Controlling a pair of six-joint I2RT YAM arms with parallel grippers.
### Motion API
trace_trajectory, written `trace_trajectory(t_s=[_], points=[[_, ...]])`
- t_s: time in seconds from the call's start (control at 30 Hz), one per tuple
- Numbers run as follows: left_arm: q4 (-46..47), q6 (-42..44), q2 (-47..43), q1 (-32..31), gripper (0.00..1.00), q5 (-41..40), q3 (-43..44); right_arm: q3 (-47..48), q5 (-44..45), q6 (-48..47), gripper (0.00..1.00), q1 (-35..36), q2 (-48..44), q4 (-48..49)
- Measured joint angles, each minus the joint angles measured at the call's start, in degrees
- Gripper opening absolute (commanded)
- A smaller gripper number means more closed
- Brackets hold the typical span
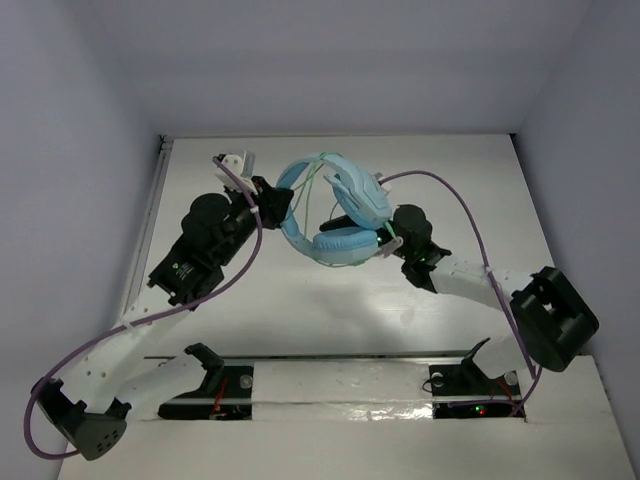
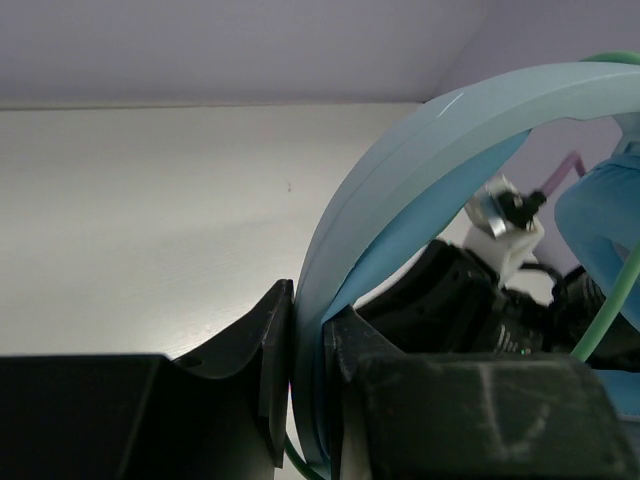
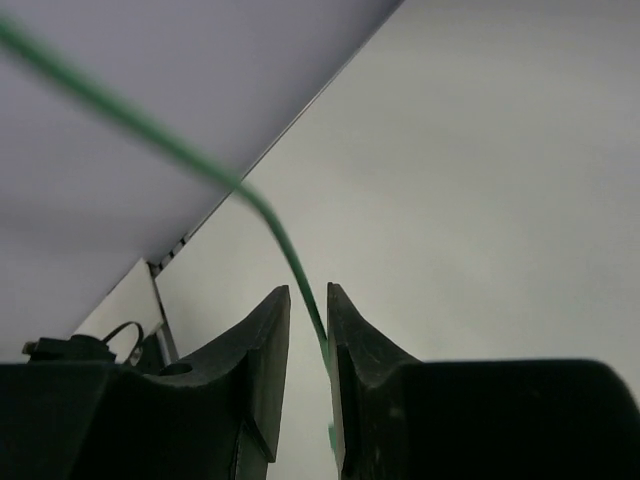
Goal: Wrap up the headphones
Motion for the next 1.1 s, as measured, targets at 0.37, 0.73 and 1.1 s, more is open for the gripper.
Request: trace_trajectory(t_s=[0.37, 0.73, 1.1], points=[[4.17, -6.49, 1.01, 0.02, 0.0, -10.75, -0.11, -8.5, -5.25, 10.1, 0.05, 0.0, 2.75, 11.13], [6.56, -9.14, 3.3, 0.0, 0.0, -14.14, -5.09, -16.63, -5.07, 15.52, 0.04, 0.0, -0.87, 16.28], [7.13, -9.25, 10.64, -9.03, 0.0, -14.78, -5.97, -23.04, 26.23, 14.95, 0.06, 0.0, -42.49, -14.56]])
